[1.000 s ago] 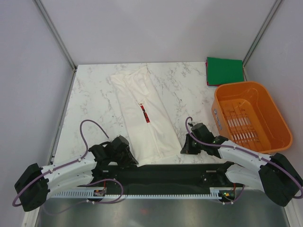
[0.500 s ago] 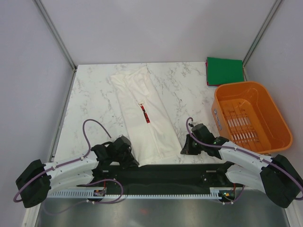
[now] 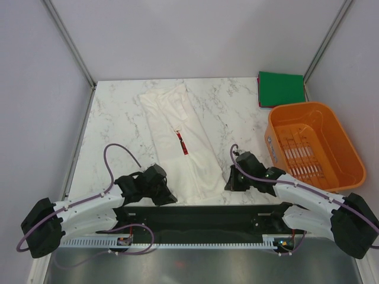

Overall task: Fold and stack the t-shirts
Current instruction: Fold the tshirt

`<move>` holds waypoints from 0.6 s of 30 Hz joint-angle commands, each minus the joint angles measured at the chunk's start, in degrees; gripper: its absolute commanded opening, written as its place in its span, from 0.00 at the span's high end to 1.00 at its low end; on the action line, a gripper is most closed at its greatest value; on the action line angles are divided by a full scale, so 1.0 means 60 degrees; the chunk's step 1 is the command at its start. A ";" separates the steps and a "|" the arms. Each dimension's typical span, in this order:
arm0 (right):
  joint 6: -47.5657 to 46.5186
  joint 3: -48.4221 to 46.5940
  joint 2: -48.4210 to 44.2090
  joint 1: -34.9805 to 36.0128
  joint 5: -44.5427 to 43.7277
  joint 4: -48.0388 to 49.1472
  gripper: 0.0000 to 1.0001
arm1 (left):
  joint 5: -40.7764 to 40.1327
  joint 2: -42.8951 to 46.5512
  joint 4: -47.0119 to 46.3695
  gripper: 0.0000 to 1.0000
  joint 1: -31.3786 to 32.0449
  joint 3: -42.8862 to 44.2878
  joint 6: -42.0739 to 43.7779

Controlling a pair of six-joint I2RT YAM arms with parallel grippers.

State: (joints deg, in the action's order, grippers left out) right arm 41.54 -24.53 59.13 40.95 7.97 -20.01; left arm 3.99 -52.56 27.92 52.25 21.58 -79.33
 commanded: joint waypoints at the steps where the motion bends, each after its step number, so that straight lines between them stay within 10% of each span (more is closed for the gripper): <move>1: -0.0272 -0.0919 0.0455 0.0031 -0.0463 -0.0180 1.00 | -0.0240 -0.0132 0.0136 0.98 -0.0152 0.0606 0.0228; 18: -0.3465 -0.7142 0.5943 -0.0745 -0.0947 -0.0151 1.00 | 0.1094 -0.2679 0.0107 0.98 -0.5220 0.3036 0.4211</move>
State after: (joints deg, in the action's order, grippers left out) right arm 27.79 -60.66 88.75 38.22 3.36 -22.74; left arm 10.31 -65.21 28.67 24.18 35.35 -62.06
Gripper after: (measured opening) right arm 0.010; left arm 0.031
